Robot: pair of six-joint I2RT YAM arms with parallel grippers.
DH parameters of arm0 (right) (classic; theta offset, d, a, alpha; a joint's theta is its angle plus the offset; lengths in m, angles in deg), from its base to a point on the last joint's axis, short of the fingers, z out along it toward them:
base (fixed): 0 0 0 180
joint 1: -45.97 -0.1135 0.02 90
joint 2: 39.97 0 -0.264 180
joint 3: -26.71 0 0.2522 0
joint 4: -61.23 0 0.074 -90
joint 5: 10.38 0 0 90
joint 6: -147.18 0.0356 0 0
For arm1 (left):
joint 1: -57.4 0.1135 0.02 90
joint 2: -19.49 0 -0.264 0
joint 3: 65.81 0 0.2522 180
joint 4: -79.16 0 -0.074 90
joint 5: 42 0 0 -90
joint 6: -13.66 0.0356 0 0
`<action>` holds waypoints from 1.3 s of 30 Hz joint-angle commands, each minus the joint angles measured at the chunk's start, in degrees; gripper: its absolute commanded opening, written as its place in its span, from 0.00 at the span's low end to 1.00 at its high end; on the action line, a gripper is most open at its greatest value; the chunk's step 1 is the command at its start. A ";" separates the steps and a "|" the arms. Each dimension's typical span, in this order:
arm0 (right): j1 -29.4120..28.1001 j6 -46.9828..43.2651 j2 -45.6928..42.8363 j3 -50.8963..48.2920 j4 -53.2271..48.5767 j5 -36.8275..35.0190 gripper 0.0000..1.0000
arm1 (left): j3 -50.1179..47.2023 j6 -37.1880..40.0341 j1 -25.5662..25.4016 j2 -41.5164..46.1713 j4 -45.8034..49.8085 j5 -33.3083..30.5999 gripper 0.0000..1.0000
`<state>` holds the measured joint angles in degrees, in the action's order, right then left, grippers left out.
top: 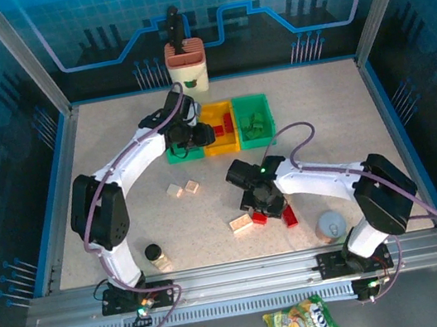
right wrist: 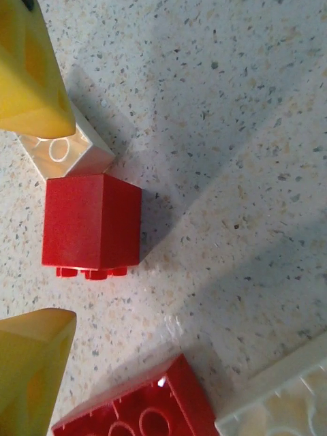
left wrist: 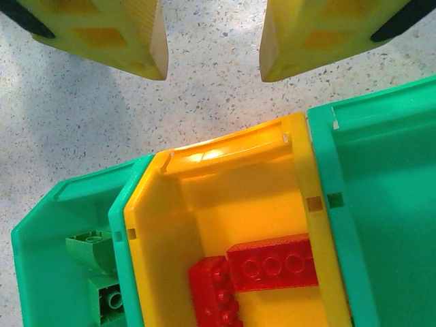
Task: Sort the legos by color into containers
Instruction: Place the lego in the container, then pick up the lego from the bottom-center of the table.
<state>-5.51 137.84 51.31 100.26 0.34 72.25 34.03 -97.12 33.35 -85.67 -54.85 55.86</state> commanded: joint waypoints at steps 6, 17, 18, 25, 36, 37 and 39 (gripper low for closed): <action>-0.90 2.99 3.25 -2.52 3.45 2.73 0.66 | -2.32 1.09 0.54 3.01 -1.45 1.36 0.41; -0.98 2.66 5.04 -2.29 3.36 1.73 0.58 | -3.73 1.24 0.72 3.42 -1.87 1.54 0.41; -0.99 2.66 5.13 -2.14 3.24 1.63 0.57 | -3.72 1.21 0.68 3.45 -1.91 1.48 0.41; -1.00 2.48 4.72 -1.14 1.46 0.36 0.52 | -3.29 1.24 0.74 3.23 -1.72 1.44 0.41; -0.99 1.54 2.67 0.48 -1.56 -2.28 0.46 | -2.93 1.04 0.87 3.78 -1.24 1.02 0.41; -0.99 1.37 2.58 0.70 -1.77 -2.43 0.46 | -2.93 1.00 0.98 4.02 -1.20 1.02 0.41; -0.99 1.02 2.49 1.24 -2.34 -2.88 0.46 | -3.08 0.74 1.20 4.33 -1.11 1.18 0.41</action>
<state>-5.51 139.22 55.07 99.69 1.23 71.70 31.28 -96.94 33.79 -84.06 -56.34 56.01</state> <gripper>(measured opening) 0.462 0.410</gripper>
